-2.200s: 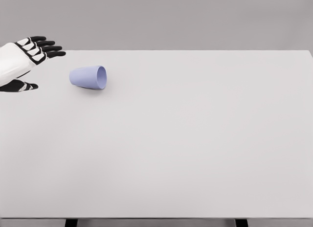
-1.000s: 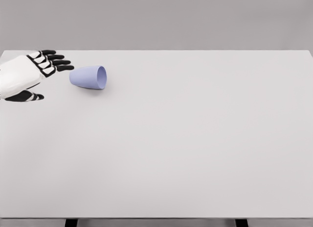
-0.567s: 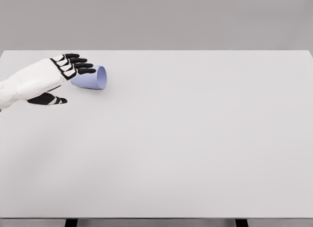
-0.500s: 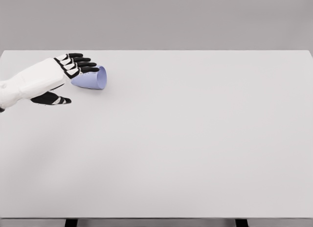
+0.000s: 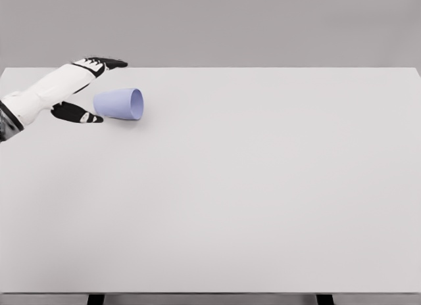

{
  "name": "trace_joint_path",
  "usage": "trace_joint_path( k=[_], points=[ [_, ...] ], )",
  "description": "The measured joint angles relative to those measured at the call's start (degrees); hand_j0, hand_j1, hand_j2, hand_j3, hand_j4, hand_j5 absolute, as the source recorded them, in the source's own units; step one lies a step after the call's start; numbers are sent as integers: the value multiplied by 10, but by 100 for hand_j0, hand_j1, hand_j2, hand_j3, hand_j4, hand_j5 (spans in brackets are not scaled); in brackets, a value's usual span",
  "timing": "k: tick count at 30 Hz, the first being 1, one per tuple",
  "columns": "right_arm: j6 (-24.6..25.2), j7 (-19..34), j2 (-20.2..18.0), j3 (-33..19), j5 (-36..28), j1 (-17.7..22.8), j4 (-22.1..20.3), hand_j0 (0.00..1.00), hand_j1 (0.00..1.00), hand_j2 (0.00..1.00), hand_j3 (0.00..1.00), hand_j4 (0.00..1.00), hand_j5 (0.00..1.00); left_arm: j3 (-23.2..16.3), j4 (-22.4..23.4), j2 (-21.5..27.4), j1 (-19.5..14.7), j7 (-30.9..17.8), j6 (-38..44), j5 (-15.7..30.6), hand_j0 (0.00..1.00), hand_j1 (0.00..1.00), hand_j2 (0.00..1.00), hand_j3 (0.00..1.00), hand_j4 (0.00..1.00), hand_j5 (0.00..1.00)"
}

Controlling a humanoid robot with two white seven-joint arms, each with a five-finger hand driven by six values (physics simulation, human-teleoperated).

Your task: Flip the cup with left arm and place it on the table

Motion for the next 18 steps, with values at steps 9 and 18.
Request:
trace_joint_path(
  k=[9, 18],
  points=[
    [0, 0, 0, 0, 0, 0, 0, 100, 100, 100, 100, 100, 100, -59, 29, -3, -54, -1, 15, 7, 100, 100, 100, 100, 100, 100],
    [0, 0, 0, 0, 0, 0, 0, 100, 100, 100, 100, 100, 100, -100, 88, -36, -69, -1, 17, 8, 100, 100, 100, 100, 100, 100]
  ],
)
